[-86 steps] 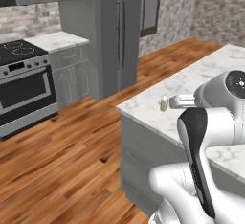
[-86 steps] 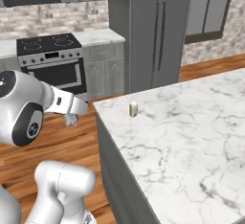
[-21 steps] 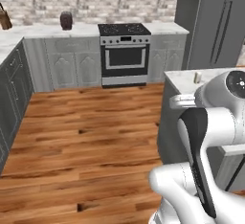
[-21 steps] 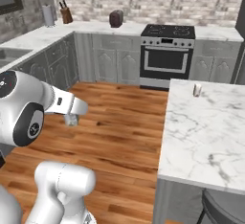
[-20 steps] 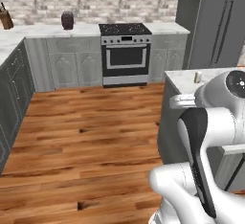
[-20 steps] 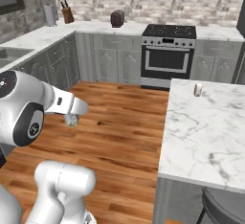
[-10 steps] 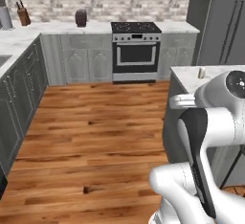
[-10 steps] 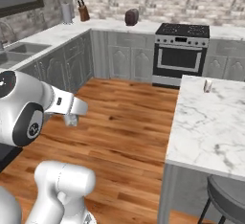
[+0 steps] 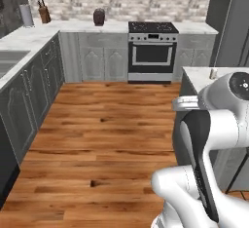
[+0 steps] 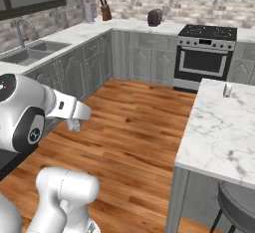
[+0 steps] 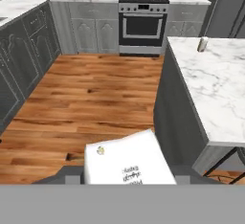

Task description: Pick the boxed drink, boxed drink, can from the counter and place them in the open cabinet.

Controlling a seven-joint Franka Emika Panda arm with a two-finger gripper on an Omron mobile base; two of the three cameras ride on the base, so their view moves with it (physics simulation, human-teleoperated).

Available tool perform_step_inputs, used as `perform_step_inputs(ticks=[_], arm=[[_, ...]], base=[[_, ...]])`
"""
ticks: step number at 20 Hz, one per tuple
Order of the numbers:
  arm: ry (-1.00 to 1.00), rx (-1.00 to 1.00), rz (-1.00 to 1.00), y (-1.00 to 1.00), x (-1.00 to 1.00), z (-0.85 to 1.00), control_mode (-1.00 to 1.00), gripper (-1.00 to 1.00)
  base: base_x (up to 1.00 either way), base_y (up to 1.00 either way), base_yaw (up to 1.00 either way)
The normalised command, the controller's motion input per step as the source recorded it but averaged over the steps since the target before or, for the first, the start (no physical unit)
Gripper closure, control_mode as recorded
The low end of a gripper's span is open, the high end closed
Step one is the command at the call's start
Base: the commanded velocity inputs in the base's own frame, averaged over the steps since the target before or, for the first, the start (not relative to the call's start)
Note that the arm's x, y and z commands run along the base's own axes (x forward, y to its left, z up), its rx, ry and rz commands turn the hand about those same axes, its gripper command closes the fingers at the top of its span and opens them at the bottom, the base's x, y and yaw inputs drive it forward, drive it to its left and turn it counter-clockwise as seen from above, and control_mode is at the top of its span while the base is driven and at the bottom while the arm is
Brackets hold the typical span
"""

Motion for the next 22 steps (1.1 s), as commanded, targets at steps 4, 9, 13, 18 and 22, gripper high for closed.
perform_step_inputs(ticks=[4, 9, 13, 18, 22], arm=[[0.0, 0.0, 0.0, 0.0, 0.0, 0.0, 1.0, 1.0], [0.0, 0.0, 0.0, 0.0, 0.0, 0.0, 1.0, 1.0], [0.0, 0.0, 0.0, 0.0, 0.0, 0.0, 1.0, 1.0], [0.0, 0.0, 0.0, 0.0, 0.0, 0.0, 1.0, 1.0], [0.0, 0.0, 0.0, 0.0, 0.0, 0.0, 1.0, 1.0]], base=[[-0.42, -0.37, 0.28], [-0.6, -0.3, 0.27], [-0.71, -0.25, 0.27], [-0.67, -0.15, 0.28], [-0.37, 0.02, 0.34]])
